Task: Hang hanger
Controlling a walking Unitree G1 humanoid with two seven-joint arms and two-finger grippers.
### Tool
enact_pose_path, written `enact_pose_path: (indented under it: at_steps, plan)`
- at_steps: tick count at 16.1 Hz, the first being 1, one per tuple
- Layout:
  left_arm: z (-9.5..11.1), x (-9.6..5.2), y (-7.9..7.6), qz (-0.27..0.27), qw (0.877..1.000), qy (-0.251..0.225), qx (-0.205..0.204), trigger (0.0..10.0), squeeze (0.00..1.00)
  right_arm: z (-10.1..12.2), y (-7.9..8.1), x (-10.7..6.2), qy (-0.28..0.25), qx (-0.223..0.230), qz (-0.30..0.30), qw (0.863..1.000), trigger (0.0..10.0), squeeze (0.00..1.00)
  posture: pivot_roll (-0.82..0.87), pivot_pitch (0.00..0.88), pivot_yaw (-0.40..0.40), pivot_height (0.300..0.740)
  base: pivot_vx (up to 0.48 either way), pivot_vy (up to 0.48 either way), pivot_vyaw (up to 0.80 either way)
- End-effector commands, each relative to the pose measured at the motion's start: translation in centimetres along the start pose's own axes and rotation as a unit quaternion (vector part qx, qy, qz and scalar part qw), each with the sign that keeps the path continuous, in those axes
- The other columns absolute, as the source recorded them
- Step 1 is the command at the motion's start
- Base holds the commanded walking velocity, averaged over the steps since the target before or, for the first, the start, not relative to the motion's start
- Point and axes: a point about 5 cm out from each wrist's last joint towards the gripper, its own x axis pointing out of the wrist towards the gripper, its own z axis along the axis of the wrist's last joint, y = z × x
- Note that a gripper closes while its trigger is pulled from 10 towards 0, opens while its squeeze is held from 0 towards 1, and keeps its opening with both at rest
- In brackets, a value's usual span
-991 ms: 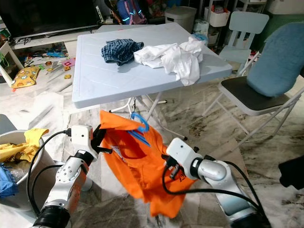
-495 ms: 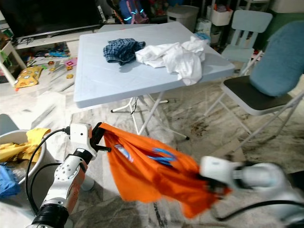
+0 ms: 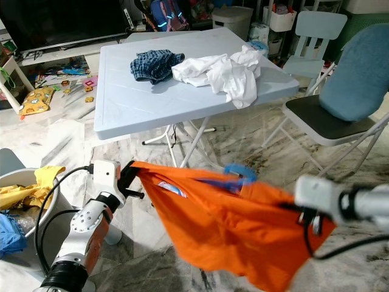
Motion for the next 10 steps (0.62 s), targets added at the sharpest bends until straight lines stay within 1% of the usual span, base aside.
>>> enact_pose_path:
  at_steps: [1,3,5,6,7,9,10]
  plan:
    - [0.0,0.1,0.8,0.009,1.0,0.013,0.0,0.0,0.0,0.2,-0.7,-1.0,-0.003,-0.002,-0.013,1.0,10.0,0.0,-0.25,0.0,0.075,0.74,0.0,0.0,0.0]
    - [-0.5,0.1,0.7,-0.004,0.999,0.037,-0.004,0.0,0.0,0.7,-0.8,-0.8,-0.019,-0.01,-0.013,1.0,10.0,0.0,-0.25,0.0,0.075,0.74,0.0,0.0,0.0]
    - [-0.7,0.2,0.5,-0.015,0.999,0.046,-0.015,0.0,0.0,0.9,-0.9,-0.3,-0.026,-0.019,-0.02,0.999,10.0,0.0,-0.25,0.0,0.076,0.74,0.0,0.0,0.0]
    - [-0.7,0.2,0.5,-0.012,0.999,0.048,-0.016,0.0,0.0,1.0,-0.7,-0.1,-0.03,-0.02,-0.014,0.999,10.0,0.0,-0.24,0.0,0.076,0.74,0.0,0.0,0.0]
    - [-0.7,0.2,0.9,0.002,0.999,0.049,-0.024,0.0,0.0,1.2,-0.3,-0.1,-0.039,-0.015,0.005,0.999,10.0,0.0,-0.25,0.0,0.075,0.74,0.0,0.0,0.0]
    - [-0.7,0.2,1.6,0.025,0.998,0.05,-0.042,0.0,0.0,1.9,0.6,-1.1,-0.064,0.005,0.056,0.996,10.0,0.0,-0.25,0.0,0.075,0.74,0.0,0.0,0.0]
    - [-0.5,0.4,2.0,0.035,0.997,0.047,-0.058,0.0,0.0,2.0,1.0,-1.8,-0.067,0.006,0.08,0.995,10.0,0.0,-0.25,0.0,0.075,0.74,0.0,0.0,0.0]
